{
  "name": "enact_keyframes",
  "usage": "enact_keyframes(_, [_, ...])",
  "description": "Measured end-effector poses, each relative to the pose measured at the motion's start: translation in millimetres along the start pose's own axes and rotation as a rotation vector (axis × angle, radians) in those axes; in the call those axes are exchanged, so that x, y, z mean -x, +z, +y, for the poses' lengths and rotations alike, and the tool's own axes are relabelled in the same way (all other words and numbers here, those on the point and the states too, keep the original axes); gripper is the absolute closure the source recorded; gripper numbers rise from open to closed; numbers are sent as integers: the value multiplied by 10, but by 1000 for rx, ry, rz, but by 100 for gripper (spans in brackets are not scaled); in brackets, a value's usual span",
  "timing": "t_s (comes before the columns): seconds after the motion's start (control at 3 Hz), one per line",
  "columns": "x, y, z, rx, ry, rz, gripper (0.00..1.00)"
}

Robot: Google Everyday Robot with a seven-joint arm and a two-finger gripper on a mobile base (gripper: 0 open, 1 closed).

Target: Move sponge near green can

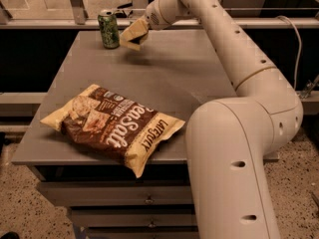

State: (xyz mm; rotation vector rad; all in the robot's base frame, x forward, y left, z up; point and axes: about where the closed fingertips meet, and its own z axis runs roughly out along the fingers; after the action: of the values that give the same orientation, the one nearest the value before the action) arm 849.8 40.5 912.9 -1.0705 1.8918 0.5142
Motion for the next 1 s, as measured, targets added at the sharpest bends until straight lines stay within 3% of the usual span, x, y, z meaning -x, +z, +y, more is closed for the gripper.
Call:
enact_keyframes(0.33, [43,151,70,15,9,-6,86])
enact_keyframes(1.0, [133,385,-3,-20,34,-34,24])
